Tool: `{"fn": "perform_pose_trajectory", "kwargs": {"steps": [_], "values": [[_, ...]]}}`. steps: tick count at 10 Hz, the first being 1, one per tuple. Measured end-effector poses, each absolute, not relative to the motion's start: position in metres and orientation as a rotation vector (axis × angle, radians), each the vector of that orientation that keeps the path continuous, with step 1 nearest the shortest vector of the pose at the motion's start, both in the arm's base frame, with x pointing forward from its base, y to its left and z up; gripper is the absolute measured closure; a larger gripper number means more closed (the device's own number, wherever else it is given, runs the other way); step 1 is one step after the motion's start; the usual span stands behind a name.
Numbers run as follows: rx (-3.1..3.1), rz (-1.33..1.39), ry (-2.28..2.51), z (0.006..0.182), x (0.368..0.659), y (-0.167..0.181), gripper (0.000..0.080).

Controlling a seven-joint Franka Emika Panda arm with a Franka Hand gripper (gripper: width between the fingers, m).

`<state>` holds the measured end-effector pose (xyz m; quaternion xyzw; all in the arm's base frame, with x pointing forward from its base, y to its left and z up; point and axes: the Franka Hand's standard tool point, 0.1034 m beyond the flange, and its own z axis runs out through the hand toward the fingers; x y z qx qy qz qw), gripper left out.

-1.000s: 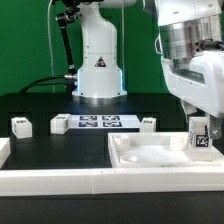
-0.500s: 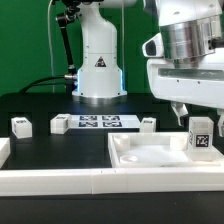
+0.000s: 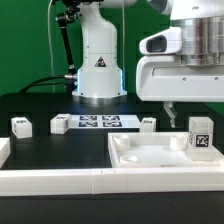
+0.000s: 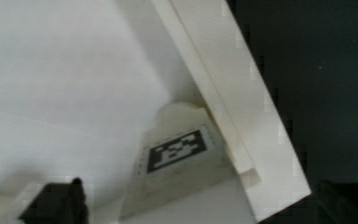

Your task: Assemble square table

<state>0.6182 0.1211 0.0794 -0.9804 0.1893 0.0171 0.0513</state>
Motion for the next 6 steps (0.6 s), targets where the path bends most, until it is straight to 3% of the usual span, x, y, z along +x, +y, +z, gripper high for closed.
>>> {"fn": "perform_pose_trajectory", "kwargs": {"steps": [5,6], "values": [[-3.031,0.028,0.111,0.0794,0.6186,0.1202,0.0150],[-3.031,0.029,0.113,0.0794,0.6186,0.1202,0.0248]]}}
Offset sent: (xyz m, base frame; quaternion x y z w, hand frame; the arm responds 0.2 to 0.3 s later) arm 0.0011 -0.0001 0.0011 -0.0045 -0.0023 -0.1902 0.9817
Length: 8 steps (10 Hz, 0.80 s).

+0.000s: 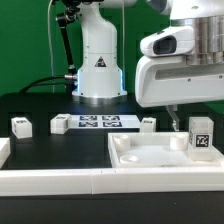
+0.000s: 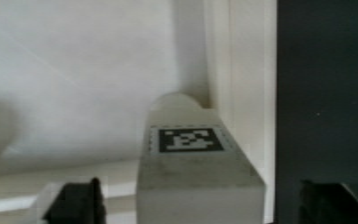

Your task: Assemble square table

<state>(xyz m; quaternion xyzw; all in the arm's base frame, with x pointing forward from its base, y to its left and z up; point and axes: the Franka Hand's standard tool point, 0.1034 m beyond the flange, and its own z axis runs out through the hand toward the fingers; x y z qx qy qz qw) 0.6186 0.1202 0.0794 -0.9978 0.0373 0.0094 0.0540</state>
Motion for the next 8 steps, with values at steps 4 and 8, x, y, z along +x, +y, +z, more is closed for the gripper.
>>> {"fn": "perform_pose_trajectory", "kwargs": {"steps": [4,8], "values": [[-3.033,0.028,0.118,0.0792,0.6190,0.1177,0.0505],[-2.926,0.037,0.668,0.0780,0.6179,0.1155,0.0505]]}}
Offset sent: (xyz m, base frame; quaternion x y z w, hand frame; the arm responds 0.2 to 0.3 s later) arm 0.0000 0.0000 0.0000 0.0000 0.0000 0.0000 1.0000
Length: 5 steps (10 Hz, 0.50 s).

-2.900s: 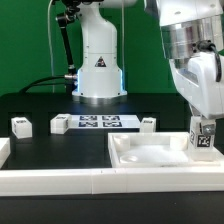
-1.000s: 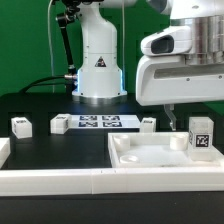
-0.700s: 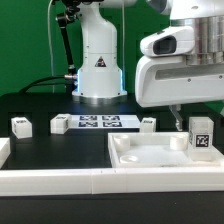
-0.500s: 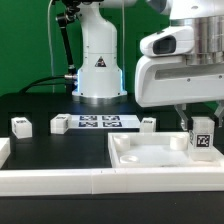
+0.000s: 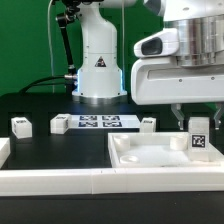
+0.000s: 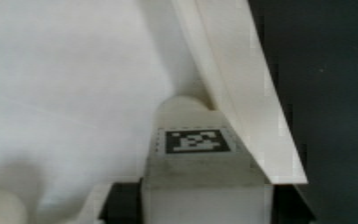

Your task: Assemble square table

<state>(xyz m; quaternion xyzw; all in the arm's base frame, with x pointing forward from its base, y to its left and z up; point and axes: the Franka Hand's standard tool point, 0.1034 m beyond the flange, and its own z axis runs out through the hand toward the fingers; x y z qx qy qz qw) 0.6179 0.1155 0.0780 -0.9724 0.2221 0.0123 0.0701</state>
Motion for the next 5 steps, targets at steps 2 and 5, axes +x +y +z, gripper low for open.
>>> {"fn": "perform_pose_trajectory", "kwargs": {"steps": [2,5], "values": [[-2.841,0.043,0.940,0.0777,0.6178,0.1155,0.0505],[-2.583,0.100,1.498,0.0771,0.6169,0.1195,0.0506]]}}
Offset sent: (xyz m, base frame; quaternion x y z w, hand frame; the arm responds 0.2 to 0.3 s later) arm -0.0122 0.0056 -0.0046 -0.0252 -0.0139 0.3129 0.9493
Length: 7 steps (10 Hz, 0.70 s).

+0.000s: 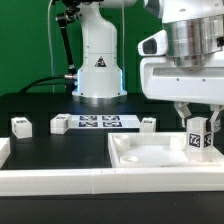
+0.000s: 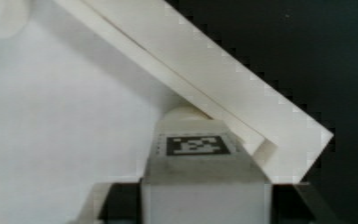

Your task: Assemble square table

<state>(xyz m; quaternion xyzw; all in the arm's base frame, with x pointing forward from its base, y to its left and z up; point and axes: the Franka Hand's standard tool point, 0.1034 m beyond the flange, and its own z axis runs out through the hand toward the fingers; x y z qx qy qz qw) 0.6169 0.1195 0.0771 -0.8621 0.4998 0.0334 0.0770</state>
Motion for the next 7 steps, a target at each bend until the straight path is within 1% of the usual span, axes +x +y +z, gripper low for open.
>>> {"fn": "perform_pose_trajectory", "kwargs": {"steps": [4,7], "values": [[-2.350,0.146,1.828,0.0770,0.6187,0.1205,0.0506],[-2.230,0.157,1.977,0.0772,0.6193,0.1220,0.0506]]}}
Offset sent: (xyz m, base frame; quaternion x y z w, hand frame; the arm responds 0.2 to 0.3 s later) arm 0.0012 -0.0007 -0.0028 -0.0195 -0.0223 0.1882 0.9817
